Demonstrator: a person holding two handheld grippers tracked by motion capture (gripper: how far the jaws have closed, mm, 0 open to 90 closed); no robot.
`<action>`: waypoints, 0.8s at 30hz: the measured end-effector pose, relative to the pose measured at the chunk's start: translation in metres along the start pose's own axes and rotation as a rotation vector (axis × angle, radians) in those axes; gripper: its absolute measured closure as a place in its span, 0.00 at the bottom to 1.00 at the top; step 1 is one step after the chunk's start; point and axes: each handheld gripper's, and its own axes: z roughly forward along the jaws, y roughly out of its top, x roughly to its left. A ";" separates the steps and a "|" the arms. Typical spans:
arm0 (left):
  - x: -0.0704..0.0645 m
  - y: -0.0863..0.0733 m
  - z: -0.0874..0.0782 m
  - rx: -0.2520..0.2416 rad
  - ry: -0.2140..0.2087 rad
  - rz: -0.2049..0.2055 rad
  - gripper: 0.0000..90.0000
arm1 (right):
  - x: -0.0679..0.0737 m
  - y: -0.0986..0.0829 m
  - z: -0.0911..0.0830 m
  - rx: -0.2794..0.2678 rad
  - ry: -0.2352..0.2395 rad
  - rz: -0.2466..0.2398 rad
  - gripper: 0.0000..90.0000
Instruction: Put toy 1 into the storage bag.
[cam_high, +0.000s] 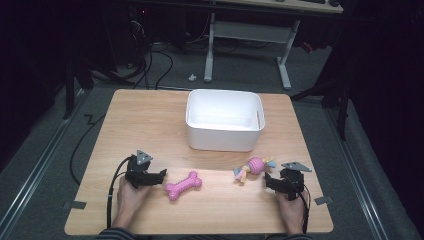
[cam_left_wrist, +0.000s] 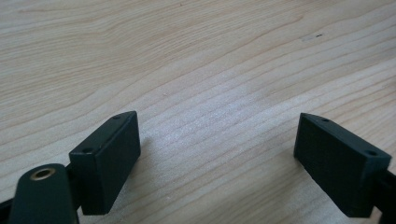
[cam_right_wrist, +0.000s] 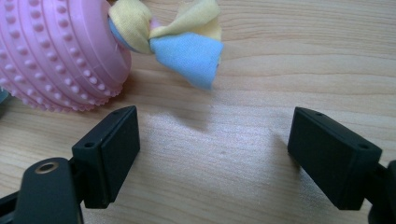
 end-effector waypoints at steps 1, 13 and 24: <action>0.001 0.001 -0.001 0.012 0.001 0.000 0.17 | 0.000 0.000 0.000 0.000 0.000 0.000 0.19; 0.009 0.003 -0.025 -0.021 0.011 -0.016 0.20 | 0.000 0.000 0.000 0.000 0.001 0.001 0.19; 0.001 0.002 -0.051 -0.059 -0.029 0.022 0.24 | 0.000 0.000 0.000 0.001 0.001 -0.002 0.19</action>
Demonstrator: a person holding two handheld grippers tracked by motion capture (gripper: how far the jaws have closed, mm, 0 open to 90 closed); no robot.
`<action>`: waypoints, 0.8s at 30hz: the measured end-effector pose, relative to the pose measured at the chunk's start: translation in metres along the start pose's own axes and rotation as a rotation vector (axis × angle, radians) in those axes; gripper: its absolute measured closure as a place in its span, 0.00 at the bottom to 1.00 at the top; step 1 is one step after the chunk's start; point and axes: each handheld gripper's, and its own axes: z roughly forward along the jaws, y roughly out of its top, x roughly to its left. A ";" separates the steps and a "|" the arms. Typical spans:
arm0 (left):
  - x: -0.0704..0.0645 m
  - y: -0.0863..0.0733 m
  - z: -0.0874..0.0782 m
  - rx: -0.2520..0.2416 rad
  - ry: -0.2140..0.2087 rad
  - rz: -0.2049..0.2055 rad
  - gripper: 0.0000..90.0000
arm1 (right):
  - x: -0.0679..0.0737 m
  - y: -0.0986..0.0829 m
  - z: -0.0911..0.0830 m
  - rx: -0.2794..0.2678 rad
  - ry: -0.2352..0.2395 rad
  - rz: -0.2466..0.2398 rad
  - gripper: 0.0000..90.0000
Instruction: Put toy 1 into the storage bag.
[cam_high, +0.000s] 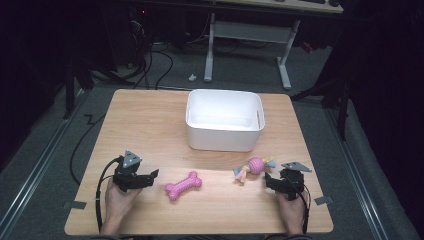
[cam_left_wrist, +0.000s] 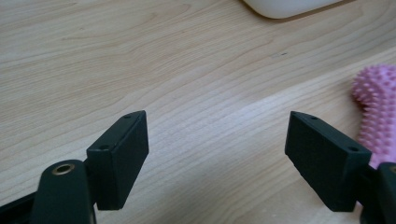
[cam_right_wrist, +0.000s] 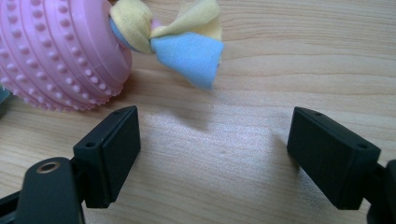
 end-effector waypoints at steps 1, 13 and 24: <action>0.000 0.000 0.000 0.000 0.000 0.000 0.24 | 0.000 0.000 0.000 0.000 0.000 0.000 0.19; -0.031 0.006 -0.011 -0.012 -0.065 0.076 0.26 | 0.000 0.000 0.000 -0.003 0.003 -0.001 0.20; -0.055 0.011 -0.001 0.031 -0.132 0.138 0.31 | 0.000 0.000 0.000 -0.002 0.003 -0.003 0.20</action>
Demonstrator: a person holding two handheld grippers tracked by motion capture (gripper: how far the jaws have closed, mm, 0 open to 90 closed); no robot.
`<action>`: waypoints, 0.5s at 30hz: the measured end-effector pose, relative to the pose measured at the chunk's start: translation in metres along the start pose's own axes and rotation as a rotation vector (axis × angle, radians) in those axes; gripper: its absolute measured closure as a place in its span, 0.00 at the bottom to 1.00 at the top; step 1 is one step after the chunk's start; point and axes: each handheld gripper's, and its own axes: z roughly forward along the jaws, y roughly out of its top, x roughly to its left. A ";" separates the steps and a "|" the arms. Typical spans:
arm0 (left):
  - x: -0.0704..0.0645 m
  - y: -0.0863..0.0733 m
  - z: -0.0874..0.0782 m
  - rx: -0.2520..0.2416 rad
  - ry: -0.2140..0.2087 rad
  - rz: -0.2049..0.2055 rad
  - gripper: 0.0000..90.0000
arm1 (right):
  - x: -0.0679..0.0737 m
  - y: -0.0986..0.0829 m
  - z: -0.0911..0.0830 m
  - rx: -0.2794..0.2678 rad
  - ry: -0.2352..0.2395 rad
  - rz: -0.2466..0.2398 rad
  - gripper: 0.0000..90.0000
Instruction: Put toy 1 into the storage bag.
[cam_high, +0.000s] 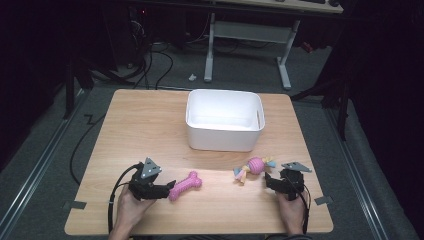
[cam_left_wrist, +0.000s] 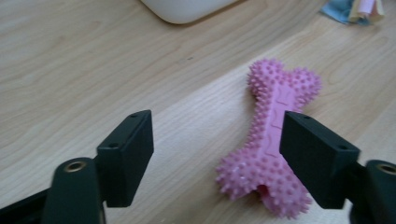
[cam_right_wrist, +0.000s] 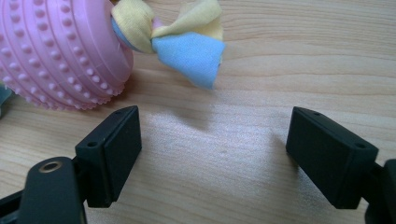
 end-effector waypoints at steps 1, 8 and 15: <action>-0.002 0.001 0.001 0.003 -0.004 0.006 0.31 | 0.000 0.000 0.000 0.000 0.000 0.000 0.20; -0.011 0.004 0.010 0.028 -0.027 0.046 0.33 | 0.000 0.000 0.000 0.001 0.002 -0.001 0.20; -0.017 0.007 0.017 0.046 -0.040 0.070 0.33 | 0.000 0.000 0.000 -0.002 0.003 -0.001 0.20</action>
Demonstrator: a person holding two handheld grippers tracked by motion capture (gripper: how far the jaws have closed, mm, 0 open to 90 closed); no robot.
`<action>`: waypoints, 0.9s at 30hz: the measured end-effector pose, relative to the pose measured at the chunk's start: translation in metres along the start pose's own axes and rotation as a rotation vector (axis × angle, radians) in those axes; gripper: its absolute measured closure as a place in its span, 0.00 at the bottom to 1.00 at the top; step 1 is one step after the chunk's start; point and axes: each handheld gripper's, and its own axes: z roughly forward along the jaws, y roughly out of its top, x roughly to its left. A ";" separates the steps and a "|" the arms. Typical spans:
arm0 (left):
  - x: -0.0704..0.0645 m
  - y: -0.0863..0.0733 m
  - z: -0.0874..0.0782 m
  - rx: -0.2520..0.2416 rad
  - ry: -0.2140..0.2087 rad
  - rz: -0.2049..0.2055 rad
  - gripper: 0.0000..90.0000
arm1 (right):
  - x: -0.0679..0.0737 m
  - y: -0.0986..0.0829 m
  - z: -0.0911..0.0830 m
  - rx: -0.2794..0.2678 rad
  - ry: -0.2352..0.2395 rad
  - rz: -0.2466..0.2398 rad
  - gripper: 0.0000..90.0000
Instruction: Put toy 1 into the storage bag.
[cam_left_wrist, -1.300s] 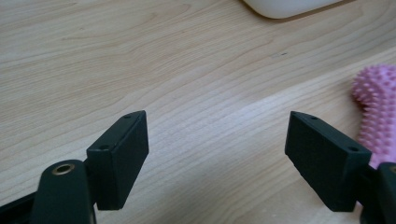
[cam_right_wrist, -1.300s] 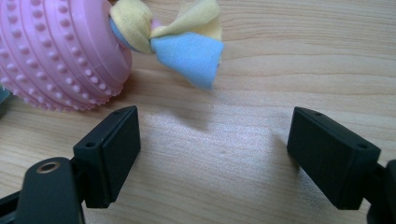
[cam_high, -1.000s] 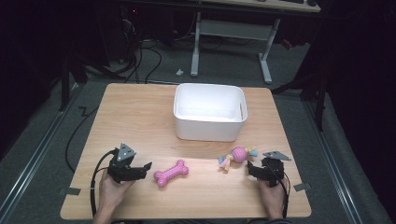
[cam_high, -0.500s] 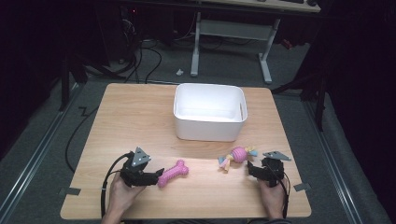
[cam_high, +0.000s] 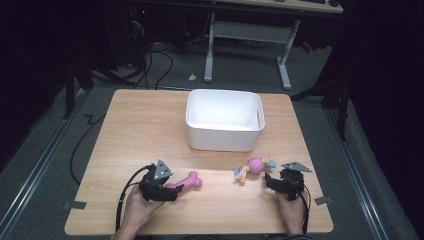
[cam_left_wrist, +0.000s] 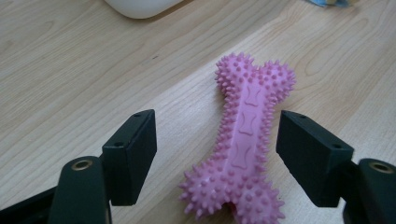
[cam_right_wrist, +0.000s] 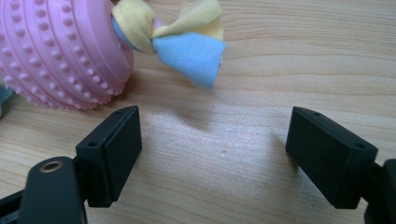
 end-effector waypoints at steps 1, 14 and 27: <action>-0.001 0.000 0.001 0.006 0.000 0.003 0.35 | 0.000 0.000 0.000 0.002 -0.001 -0.001 0.20; -0.005 0.001 0.014 0.035 -0.015 0.016 0.43 | 0.000 0.000 0.000 0.003 -0.001 -0.001 0.20; -0.009 0.002 0.022 0.063 -0.039 0.033 0.49 | 0.000 0.000 0.000 0.000 0.000 -0.001 0.21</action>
